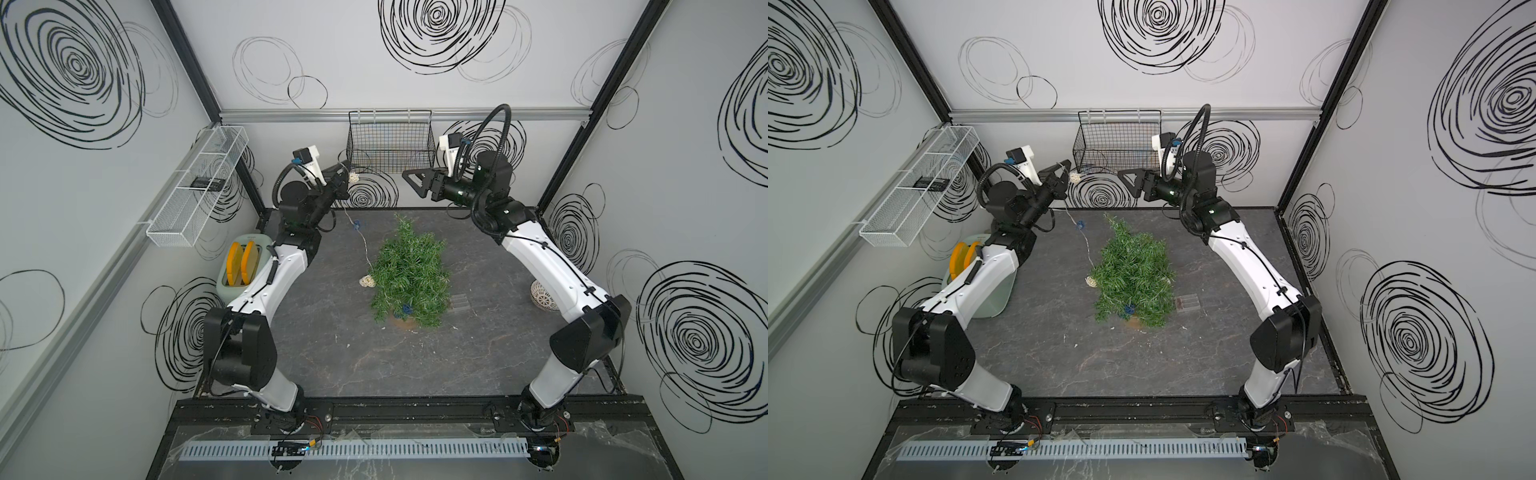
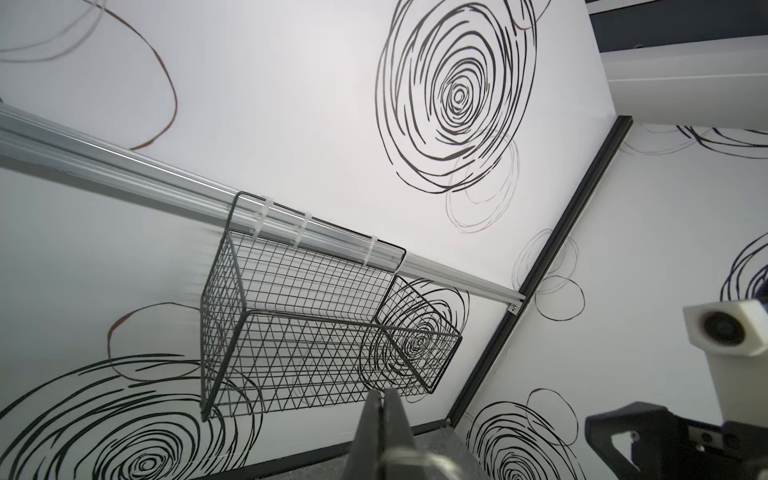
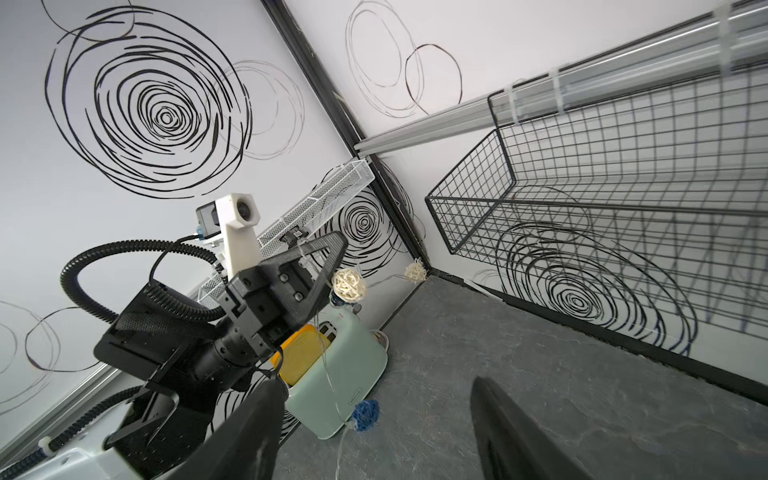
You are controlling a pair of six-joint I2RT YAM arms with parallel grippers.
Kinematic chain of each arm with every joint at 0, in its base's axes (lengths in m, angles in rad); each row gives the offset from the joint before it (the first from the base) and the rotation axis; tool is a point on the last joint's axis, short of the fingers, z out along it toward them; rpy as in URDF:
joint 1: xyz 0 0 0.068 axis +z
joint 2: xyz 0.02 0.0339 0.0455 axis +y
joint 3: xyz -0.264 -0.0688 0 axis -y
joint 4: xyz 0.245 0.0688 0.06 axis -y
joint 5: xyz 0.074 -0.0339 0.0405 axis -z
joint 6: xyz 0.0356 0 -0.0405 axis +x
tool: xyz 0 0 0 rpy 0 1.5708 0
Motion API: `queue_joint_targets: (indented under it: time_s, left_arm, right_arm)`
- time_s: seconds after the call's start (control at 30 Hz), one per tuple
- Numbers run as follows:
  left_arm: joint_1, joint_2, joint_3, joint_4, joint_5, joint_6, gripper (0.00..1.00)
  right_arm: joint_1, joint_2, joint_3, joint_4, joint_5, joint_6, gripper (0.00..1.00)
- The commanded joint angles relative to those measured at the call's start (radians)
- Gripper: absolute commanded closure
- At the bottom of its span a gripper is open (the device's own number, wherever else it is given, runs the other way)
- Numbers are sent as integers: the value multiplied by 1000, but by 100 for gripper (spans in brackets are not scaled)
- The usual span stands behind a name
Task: Remove string lights from the small christmas tree
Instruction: Remove the light string from the Christmas tree.
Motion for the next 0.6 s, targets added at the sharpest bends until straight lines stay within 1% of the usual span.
queue_joint_targets:
  time_s: [0.0, 0.2, 0.43, 0.57]
  left_arm:
    - [16, -70, -14, -20, -23, 0, 100]
    - [31, -168, -31, -81, -28, -8, 100]
    - [33, -304, -35, -197, -31, 7, 100]
    - [21, -404, -74, -239, -25, 4, 100]
  right_arm:
    - [-20, -114, -72, 63, 57, 12, 23]
    - [-26, -264, -239, 131, 86, 27, 21]
    - [-26, -393, -361, 163, 86, 46, 20]
    - [-24, -456, -419, 169, 72, 53, 20]
